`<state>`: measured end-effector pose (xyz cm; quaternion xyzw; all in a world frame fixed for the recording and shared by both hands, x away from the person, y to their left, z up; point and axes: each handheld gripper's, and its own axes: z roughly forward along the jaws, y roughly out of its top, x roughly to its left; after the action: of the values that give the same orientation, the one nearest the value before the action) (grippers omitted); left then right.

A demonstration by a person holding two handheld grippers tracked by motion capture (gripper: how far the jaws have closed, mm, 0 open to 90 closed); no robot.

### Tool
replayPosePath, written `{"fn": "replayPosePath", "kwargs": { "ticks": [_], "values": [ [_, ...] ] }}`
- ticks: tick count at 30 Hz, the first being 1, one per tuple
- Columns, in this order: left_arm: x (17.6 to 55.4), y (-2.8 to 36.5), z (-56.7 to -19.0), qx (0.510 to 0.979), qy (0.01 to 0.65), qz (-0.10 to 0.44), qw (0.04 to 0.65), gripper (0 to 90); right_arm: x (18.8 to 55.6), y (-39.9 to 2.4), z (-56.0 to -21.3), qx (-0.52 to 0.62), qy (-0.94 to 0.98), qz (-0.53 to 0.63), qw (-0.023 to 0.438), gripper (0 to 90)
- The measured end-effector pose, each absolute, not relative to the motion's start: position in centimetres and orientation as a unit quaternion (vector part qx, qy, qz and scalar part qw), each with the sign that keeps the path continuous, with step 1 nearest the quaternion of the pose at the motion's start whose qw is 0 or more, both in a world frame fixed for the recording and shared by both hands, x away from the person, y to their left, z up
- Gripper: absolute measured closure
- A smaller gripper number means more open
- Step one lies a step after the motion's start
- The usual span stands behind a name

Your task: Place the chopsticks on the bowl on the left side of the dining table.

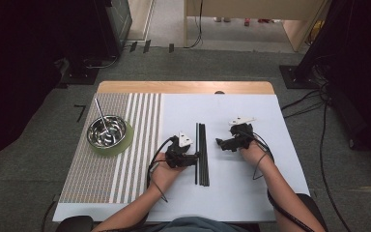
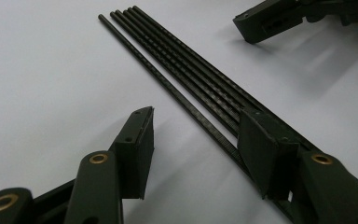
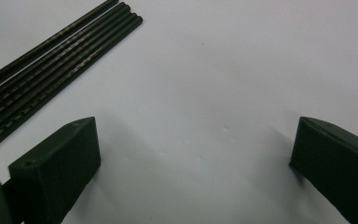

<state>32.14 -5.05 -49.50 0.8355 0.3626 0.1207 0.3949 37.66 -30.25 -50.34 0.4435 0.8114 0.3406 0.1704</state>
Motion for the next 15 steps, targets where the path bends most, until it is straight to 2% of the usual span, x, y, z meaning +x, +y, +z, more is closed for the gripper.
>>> {"fn": "replayPosePath", "kwargs": {
  "ticks": [6, 9, 11, 15],
  "values": [
    [32.2, -4.65, -49.45, 0.834, 0.367, 0.122, 0.393, 59.3, 37.66, -30.25, -50.34, 0.443, 0.811, 0.341, 0.17, 0.9],
    [32.07, -4.61, -49.51, 0.838, 0.358, 0.131, 0.391, 62.9, 37.68, -30.26, -50.35, 0.442, 0.812, 0.341, 0.172, 0.9],
    [31.96, -4.58, -49.56, 0.839, 0.354, 0.142, 0.387, 68.5, 37.69, -30.26, -50.36, 0.441, 0.812, 0.342, 0.172, 0.9],
    [32.2, -4.33, -49.48, 0.837, 0.363, 0.132, 0.388, 72.4, 37.69, -30.26, -50.36, 0.441, 0.812, 0.342, 0.172, 0.9]
  ]
}}
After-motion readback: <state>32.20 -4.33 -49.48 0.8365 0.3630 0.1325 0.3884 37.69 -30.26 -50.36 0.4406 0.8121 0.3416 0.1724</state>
